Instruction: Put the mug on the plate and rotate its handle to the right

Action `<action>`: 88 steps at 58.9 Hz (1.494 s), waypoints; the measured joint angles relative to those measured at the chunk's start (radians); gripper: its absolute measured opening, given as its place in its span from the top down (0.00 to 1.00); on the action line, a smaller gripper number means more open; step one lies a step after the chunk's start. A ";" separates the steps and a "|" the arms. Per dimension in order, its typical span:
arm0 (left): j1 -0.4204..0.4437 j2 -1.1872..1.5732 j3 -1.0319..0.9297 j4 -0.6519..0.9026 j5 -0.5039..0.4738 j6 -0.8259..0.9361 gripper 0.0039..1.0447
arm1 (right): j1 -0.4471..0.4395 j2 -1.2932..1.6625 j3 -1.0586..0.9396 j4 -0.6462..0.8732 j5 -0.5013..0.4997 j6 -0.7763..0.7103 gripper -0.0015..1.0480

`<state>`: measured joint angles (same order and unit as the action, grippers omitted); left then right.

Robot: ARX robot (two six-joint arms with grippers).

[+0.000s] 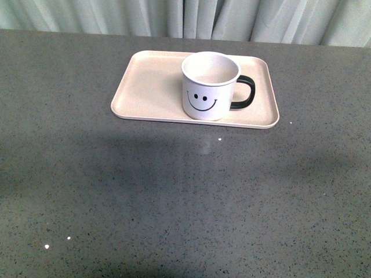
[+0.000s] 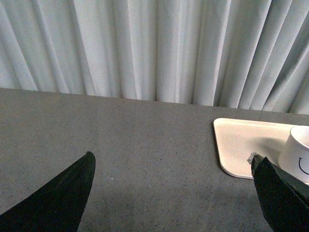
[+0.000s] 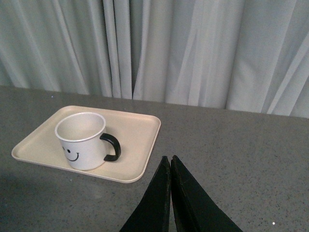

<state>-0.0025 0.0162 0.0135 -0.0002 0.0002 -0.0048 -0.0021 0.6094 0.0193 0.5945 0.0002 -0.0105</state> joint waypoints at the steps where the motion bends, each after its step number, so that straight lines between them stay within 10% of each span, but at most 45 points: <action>1: 0.000 0.000 0.000 0.000 0.000 0.000 0.09 | 0.000 -0.014 0.000 -0.012 0.000 0.000 0.98; 75: 0.000 0.000 0.000 0.000 0.000 0.000 0.09 | 0.000 -0.603 0.000 -0.591 0.000 0.000 0.98; 88: 0.000 0.000 0.000 0.000 0.000 0.000 0.09 | 0.000 -0.603 0.000 -0.591 0.000 0.000 0.61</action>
<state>-0.0025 0.0162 0.0135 -0.0002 0.0002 -0.0048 -0.0021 0.0059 0.0193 0.0032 0.0006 -0.0105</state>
